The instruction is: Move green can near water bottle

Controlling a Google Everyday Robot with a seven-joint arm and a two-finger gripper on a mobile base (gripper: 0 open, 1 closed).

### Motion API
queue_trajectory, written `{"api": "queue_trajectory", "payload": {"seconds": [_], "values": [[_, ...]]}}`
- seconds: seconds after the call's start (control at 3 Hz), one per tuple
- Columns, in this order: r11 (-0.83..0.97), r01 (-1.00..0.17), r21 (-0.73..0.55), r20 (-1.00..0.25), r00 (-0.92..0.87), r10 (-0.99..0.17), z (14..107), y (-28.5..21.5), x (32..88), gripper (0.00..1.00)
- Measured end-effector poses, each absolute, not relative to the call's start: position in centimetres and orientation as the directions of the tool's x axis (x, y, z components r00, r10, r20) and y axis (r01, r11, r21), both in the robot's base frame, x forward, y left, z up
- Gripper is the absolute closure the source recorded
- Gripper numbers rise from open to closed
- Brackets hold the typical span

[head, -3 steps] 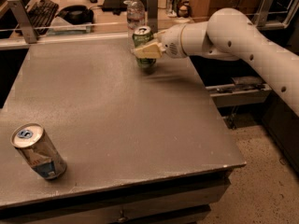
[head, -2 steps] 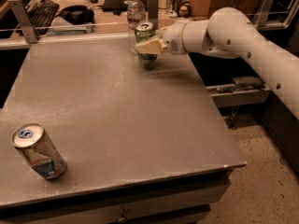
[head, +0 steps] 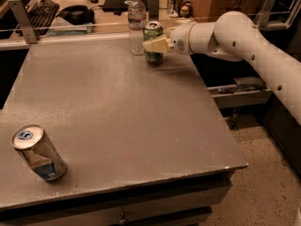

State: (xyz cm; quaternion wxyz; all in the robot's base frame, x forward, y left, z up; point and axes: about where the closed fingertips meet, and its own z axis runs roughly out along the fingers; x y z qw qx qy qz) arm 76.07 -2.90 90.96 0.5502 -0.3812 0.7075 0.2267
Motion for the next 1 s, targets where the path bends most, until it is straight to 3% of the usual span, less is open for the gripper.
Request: {"api": "queue_trajectory", "payload": {"seconds": [1.0], "values": [[0.595, -0.799, -0.087, -0.964, -0.083, -0.252, 91.0, -2.4, 78.1, 0.12]]}}
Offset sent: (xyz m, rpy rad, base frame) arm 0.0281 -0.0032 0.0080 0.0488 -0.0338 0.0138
